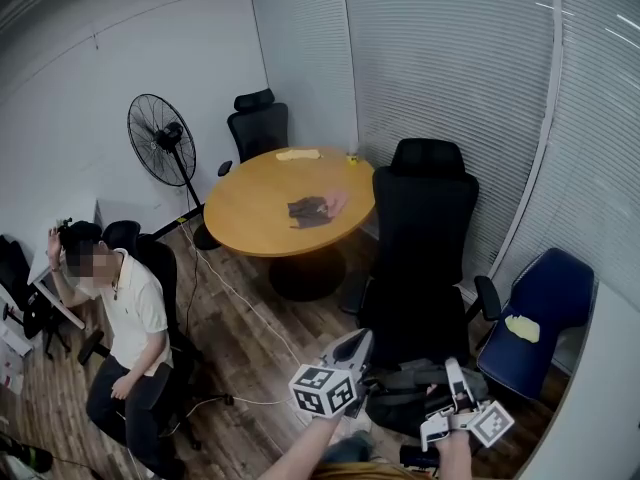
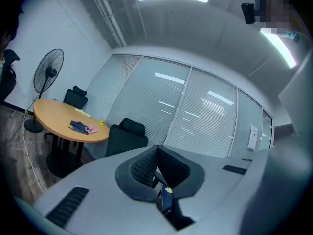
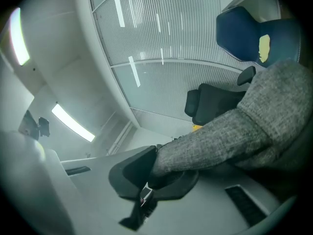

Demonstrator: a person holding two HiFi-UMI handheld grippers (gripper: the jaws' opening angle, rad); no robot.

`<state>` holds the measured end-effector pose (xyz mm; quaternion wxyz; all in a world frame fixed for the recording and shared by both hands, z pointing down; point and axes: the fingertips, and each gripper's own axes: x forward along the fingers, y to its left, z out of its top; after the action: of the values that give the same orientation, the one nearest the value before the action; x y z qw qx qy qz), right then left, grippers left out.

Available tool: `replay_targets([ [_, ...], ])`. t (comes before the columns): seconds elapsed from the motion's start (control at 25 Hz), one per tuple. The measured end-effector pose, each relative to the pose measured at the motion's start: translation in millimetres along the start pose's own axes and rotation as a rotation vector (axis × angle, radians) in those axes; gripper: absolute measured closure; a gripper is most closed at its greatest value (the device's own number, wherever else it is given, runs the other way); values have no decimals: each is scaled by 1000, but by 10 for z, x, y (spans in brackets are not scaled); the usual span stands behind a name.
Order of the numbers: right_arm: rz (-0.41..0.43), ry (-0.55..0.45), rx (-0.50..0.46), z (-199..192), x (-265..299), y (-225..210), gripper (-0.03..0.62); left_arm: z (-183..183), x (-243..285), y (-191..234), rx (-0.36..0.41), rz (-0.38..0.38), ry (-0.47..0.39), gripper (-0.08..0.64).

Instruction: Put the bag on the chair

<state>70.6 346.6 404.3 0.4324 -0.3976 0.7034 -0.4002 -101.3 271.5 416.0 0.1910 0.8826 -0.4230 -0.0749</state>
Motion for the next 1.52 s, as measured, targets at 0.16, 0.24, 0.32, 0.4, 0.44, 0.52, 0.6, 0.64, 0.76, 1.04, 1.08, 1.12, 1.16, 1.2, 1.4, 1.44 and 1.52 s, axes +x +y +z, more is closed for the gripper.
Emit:
replay_targets([
  [0.16, -11, -4, 12, 123, 178, -151, 592, 16, 230, 81, -2, -2, 4, 537],
  [0.24, -16, -1, 13, 185, 321, -238, 592, 16, 392, 154, -4, -8, 12, 537],
  [0.32, -15, 3, 11, 273, 520, -370, 592, 20, 623, 258, 2, -10, 19, 537],
  [0.4, -17, 6, 15, 388, 754, -533, 592, 16, 915, 386, 4, -13, 28, 537],
  [0.44, -21, 6, 16, 457, 879, -623, 592, 17, 1074, 459, 2, -14, 34, 537],
  [0.52, -30, 3, 16, 602, 1147, -809, 592, 31, 1409, 641, -5, -12, 45, 537],
  [0.6, -46, -6, 19, 741, 1427, -1011, 592, 68, 1751, 864, -17, -7, 58, 537],
  [0.64, -56, -12, 18, 817, 1573, -1112, 592, 101, 1925, 969, -23, -7, 64, 537],
  [0.76, -69, -27, 19, 1038, 2033, -1344, 592, 215, 2409, 1221, -32, -15, 79, 537],
  [1.04, -66, -68, 3, 1571, 3064, -1827, 592, 473, 3373, 1787, -40, -54, 103, 537],
  [1.08, -63, -79, 1, 1641, 3190, -1874, 592, 495, 3489, 1857, -40, -60, 107, 537],
  [1.12, -58, -89, -2, 1704, 3311, -1924, 592, 502, 3597, 1927, -38, -64, 113, 537],
  [1.16, -55, -98, -6, 1762, 3426, -1976, 592, 494, 3698, 1996, -37, -65, 120, 537],
  [1.2, -53, -106, -8, 1816, 3533, -2030, 592, 469, 3790, 2057, -39, -68, 128, 537],
  [1.4, -61, -137, 7, 2033, 3952, -2245, 592, 265, 4158, 2279, -102, -91, 198, 537],
  [1.44, -63, -139, 8, 2073, 4028, -2275, 592, 237, 4229, 2347, -103, -72, 210, 537],
  [1.52, -70, -136, 11, 2126, 4174, -2322, 592, 225, 4342, 2473, -125, -43, 210, 537],
])
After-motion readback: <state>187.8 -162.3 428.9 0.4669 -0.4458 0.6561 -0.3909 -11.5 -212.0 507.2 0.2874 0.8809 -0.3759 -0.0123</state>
